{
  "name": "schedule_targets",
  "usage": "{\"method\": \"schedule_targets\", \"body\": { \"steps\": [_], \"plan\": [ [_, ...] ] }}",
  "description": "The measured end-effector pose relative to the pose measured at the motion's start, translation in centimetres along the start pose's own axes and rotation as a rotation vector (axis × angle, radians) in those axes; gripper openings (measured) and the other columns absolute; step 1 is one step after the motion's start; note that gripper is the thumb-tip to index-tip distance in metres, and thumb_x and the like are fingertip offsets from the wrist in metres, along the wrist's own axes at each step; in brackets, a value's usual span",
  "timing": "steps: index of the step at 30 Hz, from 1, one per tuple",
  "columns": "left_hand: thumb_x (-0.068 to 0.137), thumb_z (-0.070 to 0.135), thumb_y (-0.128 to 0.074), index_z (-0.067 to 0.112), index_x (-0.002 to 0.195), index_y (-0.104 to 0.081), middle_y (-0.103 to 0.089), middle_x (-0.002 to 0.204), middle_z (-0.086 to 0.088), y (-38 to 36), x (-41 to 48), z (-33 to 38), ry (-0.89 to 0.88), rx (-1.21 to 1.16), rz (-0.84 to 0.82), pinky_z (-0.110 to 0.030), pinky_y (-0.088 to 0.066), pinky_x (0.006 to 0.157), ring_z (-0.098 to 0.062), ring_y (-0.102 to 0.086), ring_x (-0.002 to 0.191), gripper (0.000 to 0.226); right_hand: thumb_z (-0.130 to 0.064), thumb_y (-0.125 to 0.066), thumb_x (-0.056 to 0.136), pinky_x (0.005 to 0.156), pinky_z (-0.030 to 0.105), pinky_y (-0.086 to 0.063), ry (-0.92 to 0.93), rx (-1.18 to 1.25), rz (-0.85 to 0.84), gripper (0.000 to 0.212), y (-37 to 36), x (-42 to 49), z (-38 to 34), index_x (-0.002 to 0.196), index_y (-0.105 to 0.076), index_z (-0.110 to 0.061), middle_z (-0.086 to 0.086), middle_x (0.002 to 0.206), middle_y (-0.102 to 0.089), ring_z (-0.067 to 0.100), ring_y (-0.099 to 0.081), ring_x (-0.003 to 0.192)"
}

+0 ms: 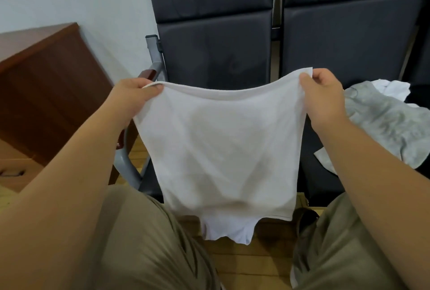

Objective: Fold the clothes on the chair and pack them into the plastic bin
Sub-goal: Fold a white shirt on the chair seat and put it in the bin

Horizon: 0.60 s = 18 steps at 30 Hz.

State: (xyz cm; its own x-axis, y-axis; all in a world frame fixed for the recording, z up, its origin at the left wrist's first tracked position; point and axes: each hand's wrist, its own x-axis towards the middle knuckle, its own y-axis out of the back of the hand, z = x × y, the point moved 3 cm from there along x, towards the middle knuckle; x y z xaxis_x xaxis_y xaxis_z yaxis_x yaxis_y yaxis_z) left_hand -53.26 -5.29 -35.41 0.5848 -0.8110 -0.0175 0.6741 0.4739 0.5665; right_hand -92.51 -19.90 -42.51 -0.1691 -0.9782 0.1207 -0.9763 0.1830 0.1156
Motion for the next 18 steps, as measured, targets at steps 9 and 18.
{"method": "schedule_targets", "body": {
  "steps": [9, 18],
  "plan": [
    [0.111, 0.041, -0.050, 0.021, 0.130, -0.068, -0.069, 0.113, -0.004, -6.1, 10.9, -5.2, -0.049, 0.489, 0.024, -0.040, -0.053, 0.096, -0.027, -0.064, 0.099, 0.033, -0.038, -0.062, 0.099, 0.077, 0.032, -0.057, -0.094, -0.061, -0.061, 0.018, -4.9, 5.7, 4.3, 0.106, -0.073, -0.025, -0.005, 0.097, -0.075, 0.009, -0.065, 0.083],
    [0.111, 0.025, -0.048, 0.004, 0.132, -0.066, -0.065, 0.127, -0.021, -13.6, 18.0, -12.3, -0.115, 0.901, -0.152, -0.049, -0.051, 0.103, -0.038, -0.061, 0.118, 0.034, -0.037, -0.063, 0.104, 0.092, 0.042, -0.062, -0.322, -0.317, -0.131, 0.010, -8.8, 8.9, 13.3, 0.096, -0.068, -0.035, -0.006, 0.102, -0.069, 0.017, -0.069, 0.095]
  ]
}}
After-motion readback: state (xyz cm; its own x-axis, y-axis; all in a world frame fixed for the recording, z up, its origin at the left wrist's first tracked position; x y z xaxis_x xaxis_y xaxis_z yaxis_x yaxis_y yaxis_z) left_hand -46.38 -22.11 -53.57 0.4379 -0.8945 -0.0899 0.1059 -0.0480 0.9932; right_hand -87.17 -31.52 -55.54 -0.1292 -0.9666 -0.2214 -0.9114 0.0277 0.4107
